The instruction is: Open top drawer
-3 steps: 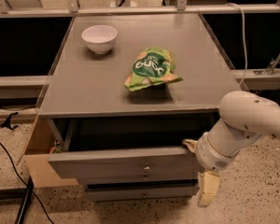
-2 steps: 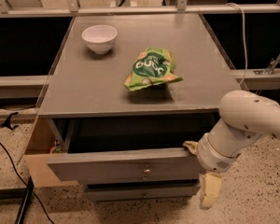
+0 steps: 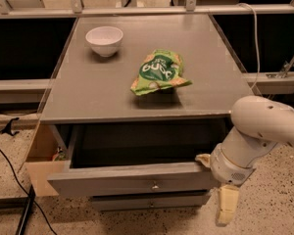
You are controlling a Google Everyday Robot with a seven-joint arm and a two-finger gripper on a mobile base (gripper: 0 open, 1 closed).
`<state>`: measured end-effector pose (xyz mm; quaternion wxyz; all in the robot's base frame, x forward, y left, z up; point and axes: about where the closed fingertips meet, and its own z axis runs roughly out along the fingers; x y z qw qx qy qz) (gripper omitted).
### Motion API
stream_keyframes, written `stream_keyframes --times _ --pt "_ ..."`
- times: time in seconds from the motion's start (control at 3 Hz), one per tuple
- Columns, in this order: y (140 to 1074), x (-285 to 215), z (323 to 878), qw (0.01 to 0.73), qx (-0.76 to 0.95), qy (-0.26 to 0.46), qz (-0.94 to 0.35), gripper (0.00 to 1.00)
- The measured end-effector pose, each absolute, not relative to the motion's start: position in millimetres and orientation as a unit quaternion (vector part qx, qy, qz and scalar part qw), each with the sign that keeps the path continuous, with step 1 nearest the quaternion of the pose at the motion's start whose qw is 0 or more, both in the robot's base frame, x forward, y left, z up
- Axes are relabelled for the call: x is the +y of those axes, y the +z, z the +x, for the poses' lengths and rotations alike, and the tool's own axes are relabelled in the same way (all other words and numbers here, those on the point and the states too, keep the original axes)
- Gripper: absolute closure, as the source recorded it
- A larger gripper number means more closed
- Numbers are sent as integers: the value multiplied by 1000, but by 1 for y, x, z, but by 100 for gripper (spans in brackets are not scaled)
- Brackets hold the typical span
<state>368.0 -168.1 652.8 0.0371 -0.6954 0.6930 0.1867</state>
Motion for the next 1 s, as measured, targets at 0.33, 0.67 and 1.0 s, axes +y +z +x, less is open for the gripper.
stream_keyframes --times 0.33,0.67,1.0 --pt "661 -186 340 14 702 193 -685 0" --pt "682 -209 304 0 713 197 -673 0" --pt "682 -209 303 0 713 197 -673 0"
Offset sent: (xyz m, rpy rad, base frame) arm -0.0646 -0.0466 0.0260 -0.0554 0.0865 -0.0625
